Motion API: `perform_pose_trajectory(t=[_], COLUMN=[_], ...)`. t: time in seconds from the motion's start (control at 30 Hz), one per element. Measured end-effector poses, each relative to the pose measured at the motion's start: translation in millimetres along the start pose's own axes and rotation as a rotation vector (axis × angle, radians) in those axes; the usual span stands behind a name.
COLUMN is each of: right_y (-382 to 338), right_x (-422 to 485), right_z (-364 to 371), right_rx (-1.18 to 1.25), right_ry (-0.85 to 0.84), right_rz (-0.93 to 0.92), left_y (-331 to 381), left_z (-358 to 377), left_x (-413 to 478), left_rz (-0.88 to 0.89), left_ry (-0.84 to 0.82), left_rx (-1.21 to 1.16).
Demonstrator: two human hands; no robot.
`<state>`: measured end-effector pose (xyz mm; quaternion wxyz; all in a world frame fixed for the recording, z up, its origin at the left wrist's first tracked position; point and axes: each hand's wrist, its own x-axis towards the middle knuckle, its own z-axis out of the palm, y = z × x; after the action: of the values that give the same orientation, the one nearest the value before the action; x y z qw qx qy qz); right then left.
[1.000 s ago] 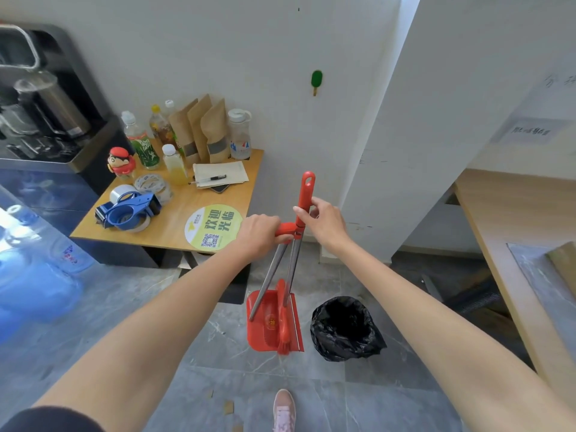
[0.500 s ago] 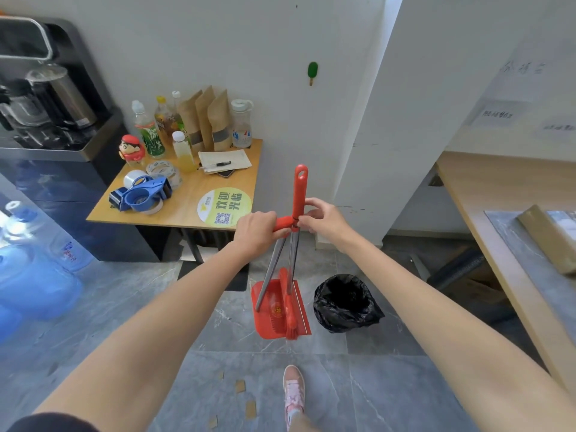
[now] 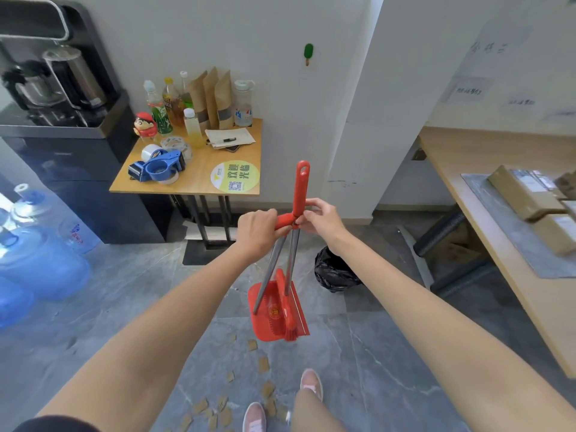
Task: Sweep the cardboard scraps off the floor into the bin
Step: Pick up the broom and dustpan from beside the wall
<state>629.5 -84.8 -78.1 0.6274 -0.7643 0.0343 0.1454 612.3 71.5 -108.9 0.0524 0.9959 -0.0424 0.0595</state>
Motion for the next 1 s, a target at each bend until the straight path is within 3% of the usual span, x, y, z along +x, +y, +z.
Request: perform_pose_trajectory(t=[0.27,0.47,0.73,1.0], right_y=[15.8,28.8,59.0,68.6], right_x=[-59.9,-104.9,-176.4,-230.3], right_z=[-10.0,-22.3,-32.7,-35.0], right_rx=[-0.178,-0.184,-0.276,-0.073], right_ry=[-0.037,-0.049,-0.131,-0.073], right_rz=[-0.061,-0.002,-0.084,0.149], left_y=[16.9,42.5,79.5,98.5], left_z=[-2.4,-8.9,-12.3,-18.6], left_x=[-59.7,-109.1,-187.2,-244.5], left_rz=[0.014,-0.019,-0.093,-0.129], left_ry=[0.013,-0.002,0.036,0.048], left_rx=[0.026,0.022,0.001,0.022])
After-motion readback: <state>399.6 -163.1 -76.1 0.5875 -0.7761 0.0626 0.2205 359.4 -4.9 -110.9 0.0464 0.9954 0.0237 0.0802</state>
